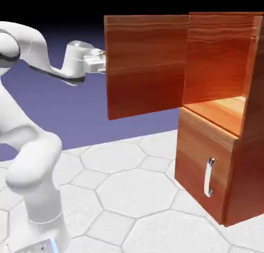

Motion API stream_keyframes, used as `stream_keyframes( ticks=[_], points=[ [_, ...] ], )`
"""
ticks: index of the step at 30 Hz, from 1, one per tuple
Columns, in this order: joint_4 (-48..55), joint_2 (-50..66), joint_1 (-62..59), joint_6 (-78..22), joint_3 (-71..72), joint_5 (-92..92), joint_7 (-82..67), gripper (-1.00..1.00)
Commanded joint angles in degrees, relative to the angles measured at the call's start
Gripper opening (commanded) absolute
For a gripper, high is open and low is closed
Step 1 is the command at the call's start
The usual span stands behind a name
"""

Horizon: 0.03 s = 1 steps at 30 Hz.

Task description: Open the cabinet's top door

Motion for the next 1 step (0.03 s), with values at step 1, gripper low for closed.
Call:
stream_keyframes(
  ticks=[1],
  points=[
    [1.21, 0.12, -2.09, -0.99, 1.95, 0.41, -0.02, -1.0]
  ],
)
